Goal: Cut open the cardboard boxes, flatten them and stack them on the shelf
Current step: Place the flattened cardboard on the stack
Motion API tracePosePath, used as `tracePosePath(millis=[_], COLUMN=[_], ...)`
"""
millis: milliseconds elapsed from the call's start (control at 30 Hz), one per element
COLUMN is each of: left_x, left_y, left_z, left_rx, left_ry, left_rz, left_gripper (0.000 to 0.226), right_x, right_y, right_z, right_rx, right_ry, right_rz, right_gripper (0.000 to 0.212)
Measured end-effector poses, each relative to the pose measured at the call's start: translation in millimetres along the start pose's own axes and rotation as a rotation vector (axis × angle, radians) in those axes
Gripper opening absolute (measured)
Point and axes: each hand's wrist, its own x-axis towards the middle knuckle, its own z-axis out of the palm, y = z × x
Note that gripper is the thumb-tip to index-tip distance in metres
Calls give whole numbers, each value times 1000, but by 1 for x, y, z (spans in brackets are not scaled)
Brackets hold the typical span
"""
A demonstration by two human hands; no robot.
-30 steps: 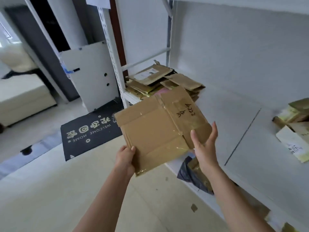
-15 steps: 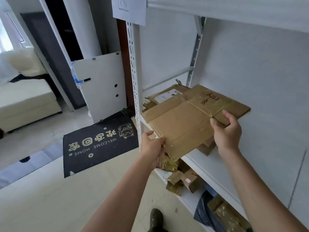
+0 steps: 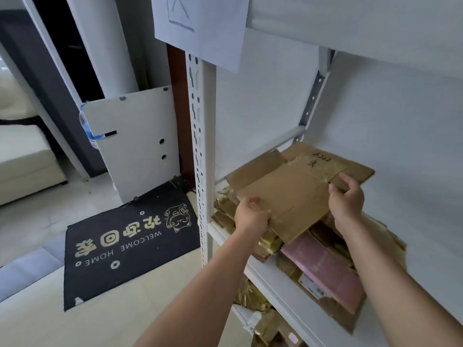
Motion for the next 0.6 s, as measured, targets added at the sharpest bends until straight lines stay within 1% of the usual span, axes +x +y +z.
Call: tracePosePath(millis=[100,167,233,300,367,500,600], left_x=[23,34,42,48,49,42,40], left_y=[-5,-14,-23,-31,-41,-60,-57], left_z=[-3,-5,-8,-11,-13,-14,-13], left_rx=[29,114,226,326,377,386,341], left_ry=[-41,-64,-100,-124,-127,-162,-136], left_rz=[-56,-62,-49,-59,-74,-48,-32], left_gripper=[69,83,92,95,96,97,97], right_x=[17,22,24,24,21,7,5], right_y=[18,33,43,49,55,67,63], right_z=[18,23,27,30,29,22,23], right_rx=[-132,-226,-267,-314,-383,-421,-417], right_ry=[-118,-190,-240,-286,-294,-243,-185], right_rz=[53,83,93,89,96,147,89], right_gripper=[45,48,50,52,54,56,53])
